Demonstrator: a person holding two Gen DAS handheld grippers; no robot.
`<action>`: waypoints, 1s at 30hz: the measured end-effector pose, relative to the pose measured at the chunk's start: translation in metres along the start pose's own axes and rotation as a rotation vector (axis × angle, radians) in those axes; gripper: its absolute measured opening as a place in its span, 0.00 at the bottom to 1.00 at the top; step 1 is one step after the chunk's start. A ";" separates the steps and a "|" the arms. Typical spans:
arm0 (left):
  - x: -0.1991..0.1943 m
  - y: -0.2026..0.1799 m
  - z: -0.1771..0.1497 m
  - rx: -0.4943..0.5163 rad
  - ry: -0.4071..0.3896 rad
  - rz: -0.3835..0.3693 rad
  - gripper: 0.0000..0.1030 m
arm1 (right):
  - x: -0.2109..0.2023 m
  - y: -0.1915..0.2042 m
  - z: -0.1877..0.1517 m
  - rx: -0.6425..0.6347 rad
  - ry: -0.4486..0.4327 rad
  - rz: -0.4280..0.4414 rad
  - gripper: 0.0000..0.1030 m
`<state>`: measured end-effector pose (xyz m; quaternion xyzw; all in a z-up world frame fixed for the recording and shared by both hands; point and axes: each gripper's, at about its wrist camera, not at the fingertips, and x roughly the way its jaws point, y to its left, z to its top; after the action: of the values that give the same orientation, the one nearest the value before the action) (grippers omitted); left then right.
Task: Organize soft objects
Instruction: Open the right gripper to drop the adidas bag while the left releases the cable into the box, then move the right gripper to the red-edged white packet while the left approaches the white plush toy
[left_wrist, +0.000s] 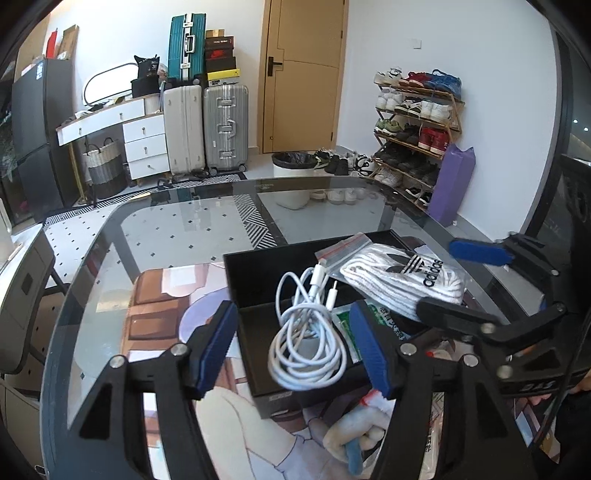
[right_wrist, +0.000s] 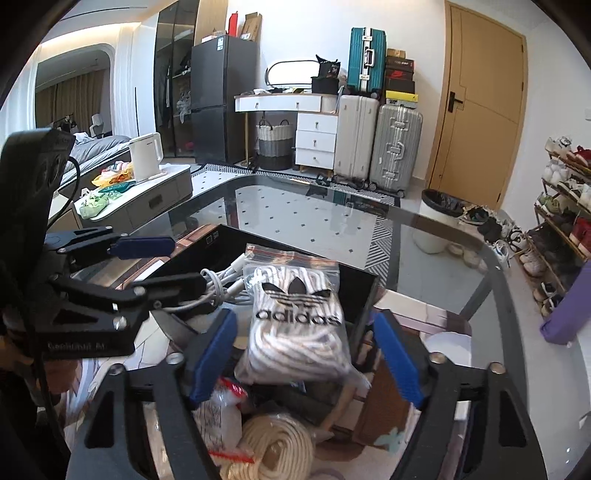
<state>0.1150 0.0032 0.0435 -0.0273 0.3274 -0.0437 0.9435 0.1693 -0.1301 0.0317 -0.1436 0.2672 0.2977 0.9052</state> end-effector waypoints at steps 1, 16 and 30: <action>-0.002 0.001 -0.002 -0.004 -0.001 -0.003 0.66 | -0.003 -0.001 -0.002 0.004 -0.004 -0.006 0.82; -0.029 0.004 -0.027 0.016 -0.052 0.001 0.97 | -0.040 -0.011 -0.028 0.099 -0.059 0.040 0.98; -0.033 0.008 -0.054 0.011 -0.039 0.068 0.97 | -0.044 0.011 -0.051 0.091 -0.039 0.067 0.99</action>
<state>0.0568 0.0129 0.0209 -0.0118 0.3097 -0.0128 0.9507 0.1120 -0.1633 0.0143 -0.0877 0.2673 0.3182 0.9053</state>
